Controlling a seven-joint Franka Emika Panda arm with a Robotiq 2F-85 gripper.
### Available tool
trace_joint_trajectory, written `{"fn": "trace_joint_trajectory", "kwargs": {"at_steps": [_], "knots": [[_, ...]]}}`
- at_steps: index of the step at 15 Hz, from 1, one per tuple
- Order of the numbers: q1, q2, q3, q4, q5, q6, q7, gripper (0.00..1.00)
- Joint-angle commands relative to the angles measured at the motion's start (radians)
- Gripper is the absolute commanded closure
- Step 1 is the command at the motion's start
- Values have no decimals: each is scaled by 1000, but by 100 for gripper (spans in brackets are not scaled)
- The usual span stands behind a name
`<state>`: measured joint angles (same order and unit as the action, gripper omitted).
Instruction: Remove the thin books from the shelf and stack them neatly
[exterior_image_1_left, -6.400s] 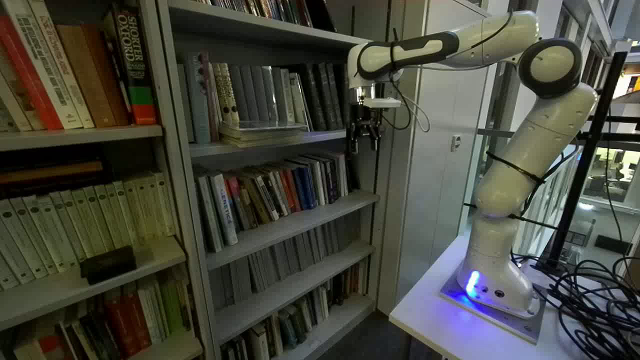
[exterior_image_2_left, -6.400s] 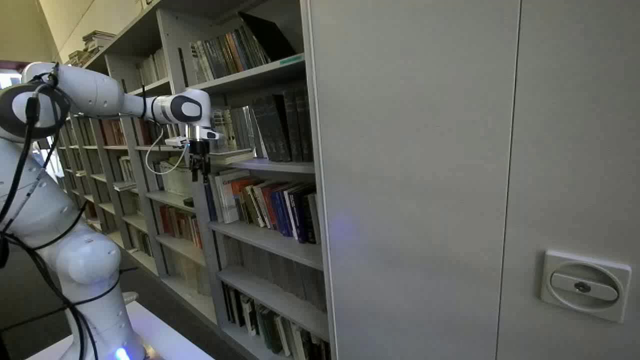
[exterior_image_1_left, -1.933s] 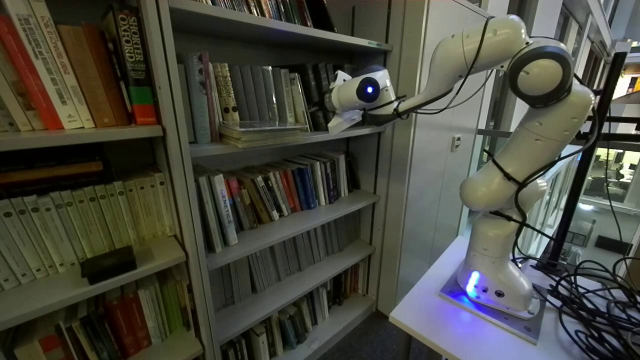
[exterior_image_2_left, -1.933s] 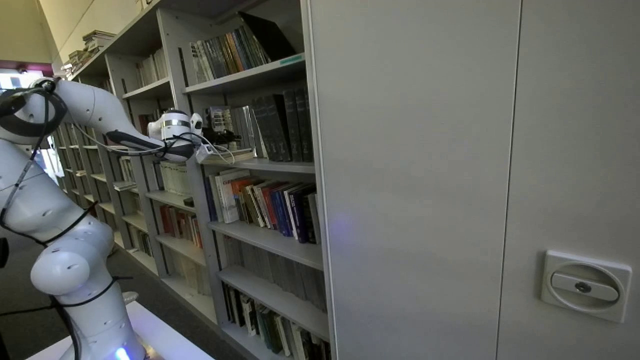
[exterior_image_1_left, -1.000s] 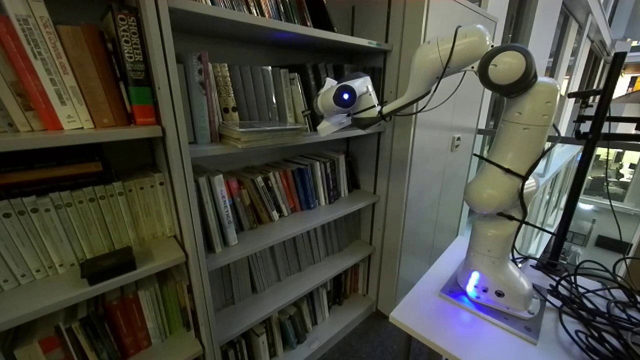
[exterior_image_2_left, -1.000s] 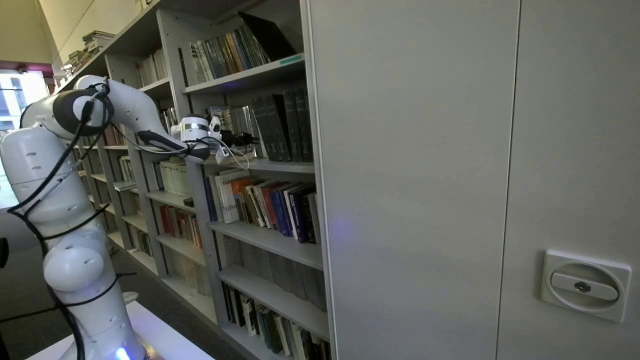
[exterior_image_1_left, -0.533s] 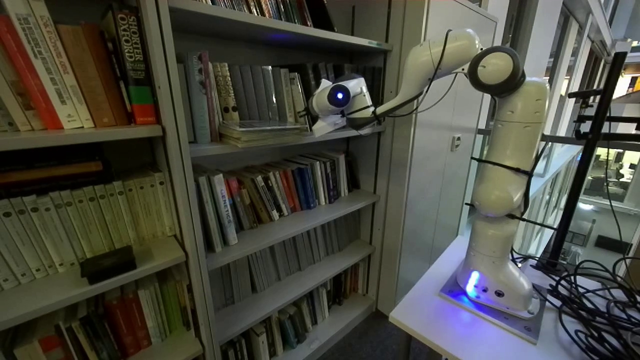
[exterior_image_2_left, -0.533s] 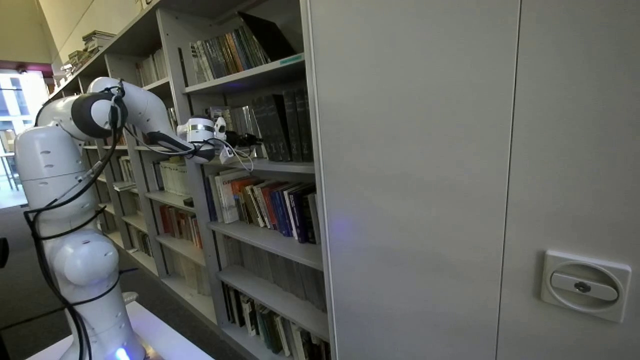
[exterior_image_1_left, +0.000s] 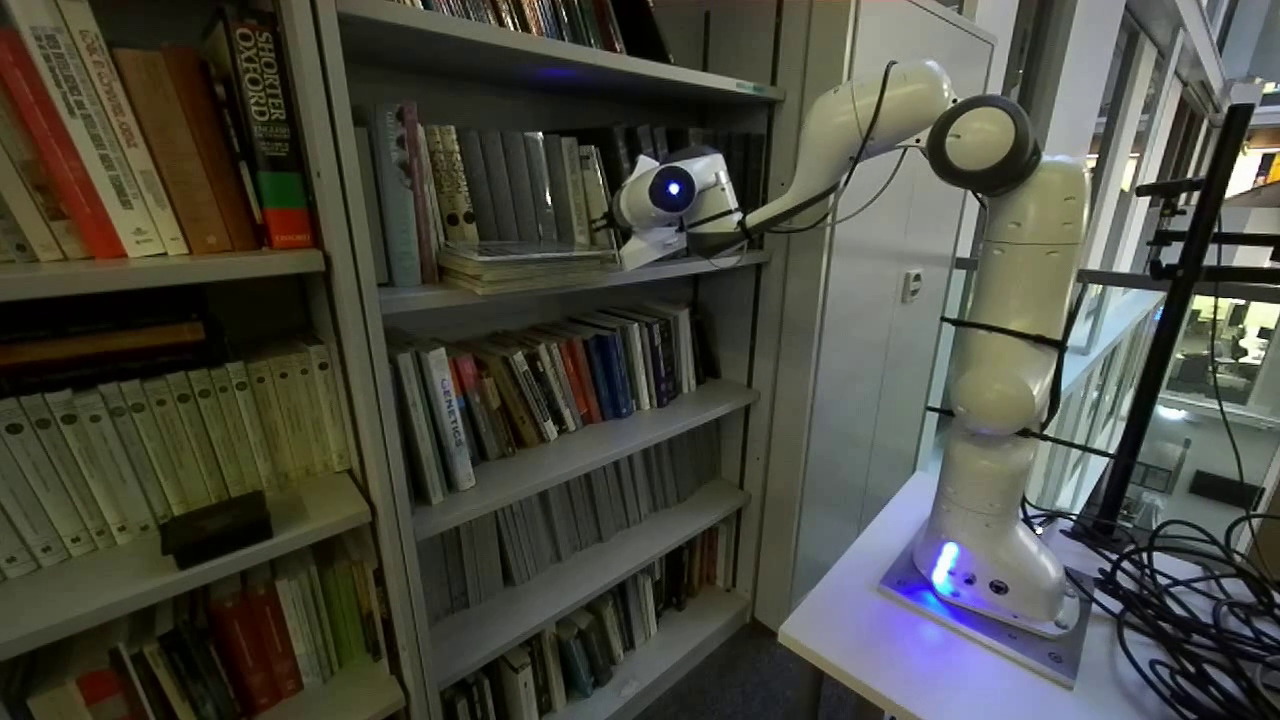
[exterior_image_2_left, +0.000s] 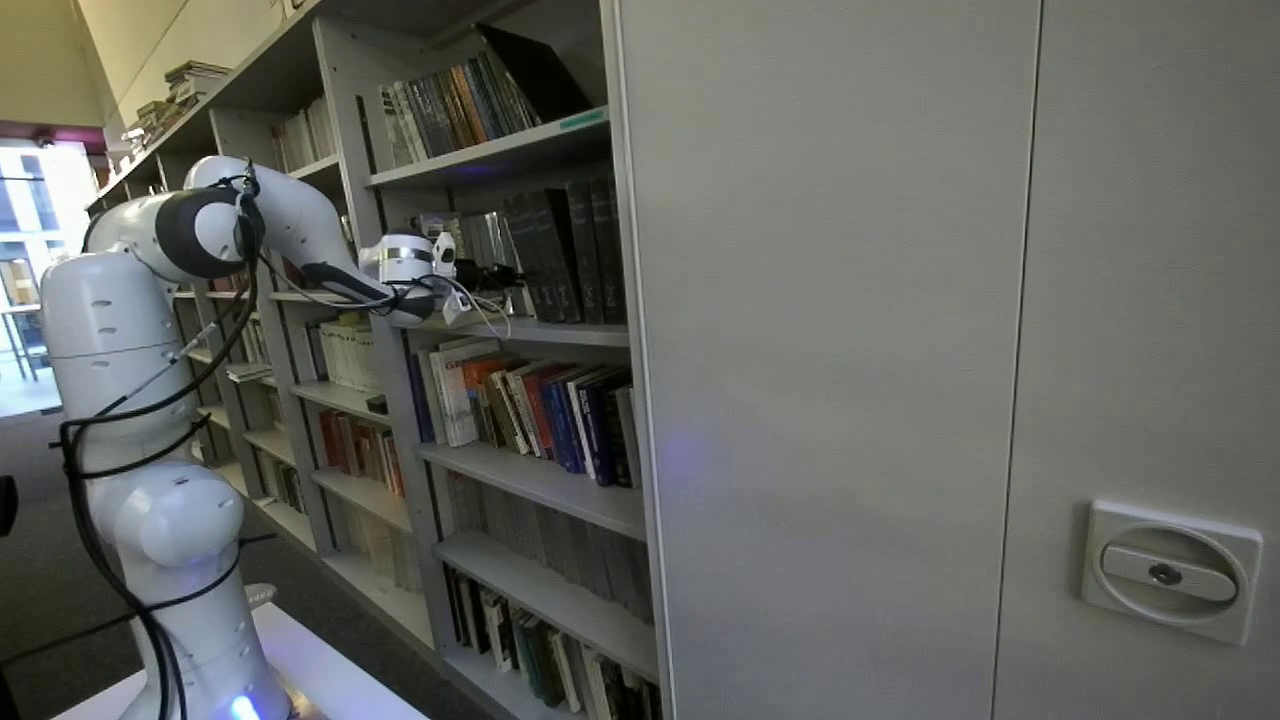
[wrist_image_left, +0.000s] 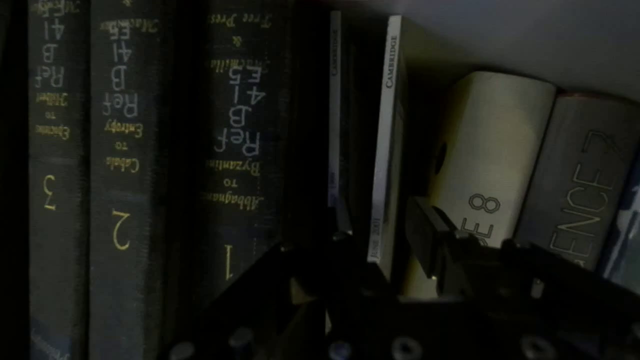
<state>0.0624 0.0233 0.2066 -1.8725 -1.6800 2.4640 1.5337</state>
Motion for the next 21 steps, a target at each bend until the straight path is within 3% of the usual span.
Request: {"fn": "trace_joint_trajectory", "kwargs": {"at_steps": [1,15,21], "knots": [[31,29,-28,51,-20,-20,-34,64],[35,62,-42,93,-20,-22,-54,64],[47,105,-42,148,-23,-21,-80,58]]}}
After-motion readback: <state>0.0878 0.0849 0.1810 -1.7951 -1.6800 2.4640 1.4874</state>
